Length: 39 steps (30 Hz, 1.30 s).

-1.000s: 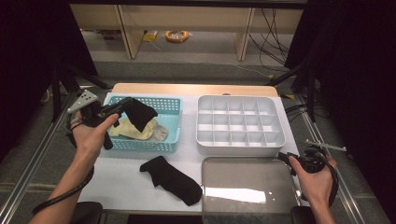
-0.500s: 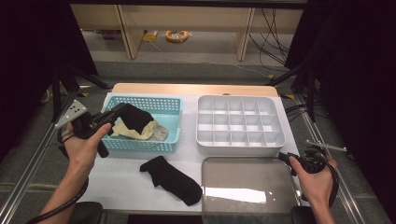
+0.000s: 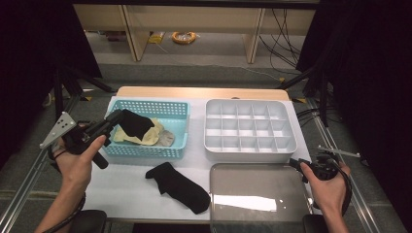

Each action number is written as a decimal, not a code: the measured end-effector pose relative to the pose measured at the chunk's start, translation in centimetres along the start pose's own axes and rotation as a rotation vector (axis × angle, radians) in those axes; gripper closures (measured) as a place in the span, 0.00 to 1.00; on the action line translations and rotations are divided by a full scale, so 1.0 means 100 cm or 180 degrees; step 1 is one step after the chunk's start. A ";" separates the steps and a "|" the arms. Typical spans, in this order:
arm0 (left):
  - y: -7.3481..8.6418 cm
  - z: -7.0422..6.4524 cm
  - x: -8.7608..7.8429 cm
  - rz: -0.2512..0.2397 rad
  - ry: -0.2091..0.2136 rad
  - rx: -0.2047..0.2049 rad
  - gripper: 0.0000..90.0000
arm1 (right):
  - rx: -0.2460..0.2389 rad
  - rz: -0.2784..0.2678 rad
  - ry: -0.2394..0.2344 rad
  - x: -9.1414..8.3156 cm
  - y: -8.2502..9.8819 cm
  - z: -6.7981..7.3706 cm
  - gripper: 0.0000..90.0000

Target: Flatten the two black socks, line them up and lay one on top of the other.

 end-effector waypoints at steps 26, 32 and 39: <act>0.059 -0.008 -0.064 0.0876 0.0184 -0.0143 0.96 | -0.0119 0.0003 0.0029 0.001 0.000 -0.001 0.63; 0.094 -0.010 -0.053 0.1746 0.0165 -0.0379 0.96 | -0.0037 0.0009 0.0031 0.000 0.000 0.001 0.63; 0.124 -0.022 -0.026 0.2338 0.0334 -0.0373 0.95 | -0.0146 -0.0013 0.0024 0.001 -0.001 -0.003 0.63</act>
Point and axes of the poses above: each handheld gripper's, and its own axes: x roughly forward along the jaws, y roughly out of its underside, z roughly to its left, the point moved 8 cm from there along x, roughly forward along the jaws, and after that the axes turned 2 degrees about -y, right-handed, at the moved point
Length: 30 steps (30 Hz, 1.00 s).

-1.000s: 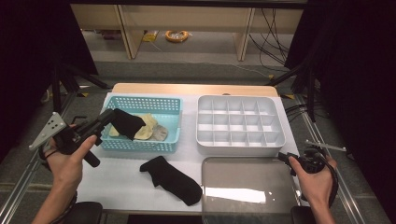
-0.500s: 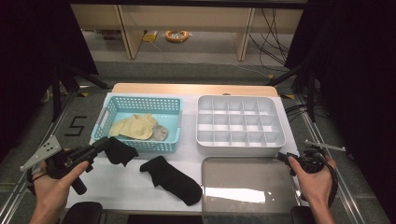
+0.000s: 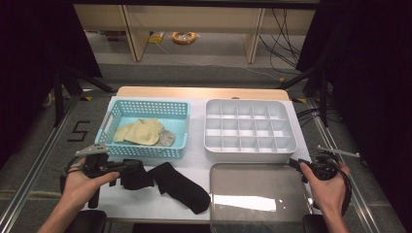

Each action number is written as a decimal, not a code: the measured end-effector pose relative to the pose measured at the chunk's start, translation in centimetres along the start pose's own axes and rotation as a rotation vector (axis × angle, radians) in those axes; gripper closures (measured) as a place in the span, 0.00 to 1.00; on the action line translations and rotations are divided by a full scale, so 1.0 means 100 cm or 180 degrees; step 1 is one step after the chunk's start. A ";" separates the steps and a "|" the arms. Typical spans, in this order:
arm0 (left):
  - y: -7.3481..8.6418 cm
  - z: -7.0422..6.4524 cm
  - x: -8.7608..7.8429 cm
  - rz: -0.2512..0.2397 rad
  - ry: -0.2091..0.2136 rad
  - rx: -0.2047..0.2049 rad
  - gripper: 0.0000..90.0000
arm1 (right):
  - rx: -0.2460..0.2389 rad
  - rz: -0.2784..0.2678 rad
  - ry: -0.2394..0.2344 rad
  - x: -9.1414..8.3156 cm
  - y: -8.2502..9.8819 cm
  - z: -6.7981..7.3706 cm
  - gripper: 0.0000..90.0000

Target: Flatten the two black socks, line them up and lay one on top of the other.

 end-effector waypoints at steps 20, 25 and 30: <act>-0.017 -0.029 0.077 0.0338 0.0302 0.0153 0.87 | 0.0082 0.0030 -0.0091 -0.001 0.000 0.004 0.62; -0.028 -0.036 0.080 0.0269 0.0380 0.0204 0.84 | 0.0064 0.0041 -0.0054 0.000 0.000 0.004 0.62; -0.029 -0.027 0.061 0.0186 0.0143 0.0225 0.77 | -0.0013 -0.0015 -0.0013 0.000 -0.001 -0.001 0.62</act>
Point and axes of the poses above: each handheld gripper's, and its own axes: x roughly forward along the jaws, y roughly out of its underside, z roughly to its left, the point moved 8 cm from there along x, roughly forward along the jaws, and after that the axes turned 2 degrees about -y, right-handed, at the moved point
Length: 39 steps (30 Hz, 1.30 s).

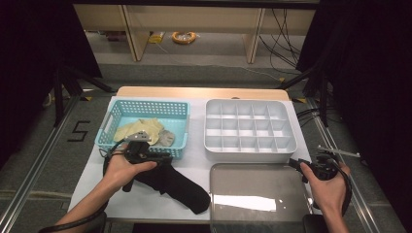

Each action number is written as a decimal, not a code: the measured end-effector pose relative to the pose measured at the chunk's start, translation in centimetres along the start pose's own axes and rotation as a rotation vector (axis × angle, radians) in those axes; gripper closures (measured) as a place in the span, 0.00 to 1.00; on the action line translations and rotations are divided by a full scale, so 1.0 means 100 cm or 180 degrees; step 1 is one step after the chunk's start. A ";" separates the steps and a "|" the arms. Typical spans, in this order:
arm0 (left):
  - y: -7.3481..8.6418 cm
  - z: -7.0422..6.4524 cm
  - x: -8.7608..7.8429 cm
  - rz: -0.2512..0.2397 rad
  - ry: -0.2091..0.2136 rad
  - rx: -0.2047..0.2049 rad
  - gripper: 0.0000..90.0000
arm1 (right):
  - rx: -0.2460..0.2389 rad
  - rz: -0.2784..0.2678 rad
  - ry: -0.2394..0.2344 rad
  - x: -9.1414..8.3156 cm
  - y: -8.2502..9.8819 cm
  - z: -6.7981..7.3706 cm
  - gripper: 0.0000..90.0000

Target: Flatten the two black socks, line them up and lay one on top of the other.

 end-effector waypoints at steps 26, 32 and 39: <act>0.064 0.043 -0.009 0.1159 -0.0346 -0.0202 0.91 | 0.0059 0.0064 -0.0022 0.003 0.001 0.005 0.62; 0.056 0.034 -0.008 0.0902 -0.0261 -0.0345 0.95 | 0.0064 0.0093 -0.0033 0.002 0.002 0.006 0.62; 0.040 0.016 -0.014 0.0702 -0.0053 -0.0351 0.96 | 0.0043 0.0076 -0.0001 0.004 0.002 0.005 0.62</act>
Point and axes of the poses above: each handheld gripper's, and its own axes: x roughly forward along the jaws, y roughly out of its underside, z roughly to its left, the point moved 8 cm from there along x, roughly forward along the jaws, and after that the axes turned 2 degrees about -y, right-handed, at the moved point
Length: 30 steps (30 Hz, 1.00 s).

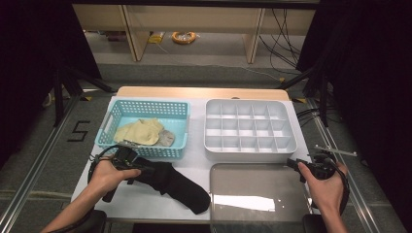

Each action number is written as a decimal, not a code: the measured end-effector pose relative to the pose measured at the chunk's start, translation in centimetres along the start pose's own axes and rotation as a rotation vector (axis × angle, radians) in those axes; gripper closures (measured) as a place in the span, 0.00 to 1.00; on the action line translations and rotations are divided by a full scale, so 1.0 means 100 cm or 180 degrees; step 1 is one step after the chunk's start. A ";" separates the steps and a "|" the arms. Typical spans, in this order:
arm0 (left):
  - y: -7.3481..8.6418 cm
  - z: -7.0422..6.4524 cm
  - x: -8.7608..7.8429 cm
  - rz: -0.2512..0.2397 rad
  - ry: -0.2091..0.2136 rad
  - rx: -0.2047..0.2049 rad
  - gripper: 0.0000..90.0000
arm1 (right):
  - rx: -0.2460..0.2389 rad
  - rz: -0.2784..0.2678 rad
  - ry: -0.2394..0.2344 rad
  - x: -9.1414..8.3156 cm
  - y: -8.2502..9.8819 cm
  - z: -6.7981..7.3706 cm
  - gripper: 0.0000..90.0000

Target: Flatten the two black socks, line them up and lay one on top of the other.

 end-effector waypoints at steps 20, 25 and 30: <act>-0.044 -0.048 0.054 -0.0076 0.0207 0.0469 0.94 | 0.0022 0.0016 -0.0020 -0.001 0.001 0.001 0.62; -0.040 -0.060 0.062 -0.0153 0.0330 0.0694 0.82 | 0.0002 -0.0019 -0.0121 0.000 0.000 0.001 0.62; -0.034 -0.070 0.057 -0.0102 0.0359 0.0889 0.77 | 0.0009 -0.0008 -0.0098 -0.001 0.000 0.003 0.62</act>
Point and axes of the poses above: each handheld gripper's, and its own axes: x roughly forward along the jaws, y roughly out of its underside, z roughly to its left, the point moved 8 cm from there along x, roughly forward along the jaws, and after that the axes turned 2 degrees about -y, right-handed, at the moved point
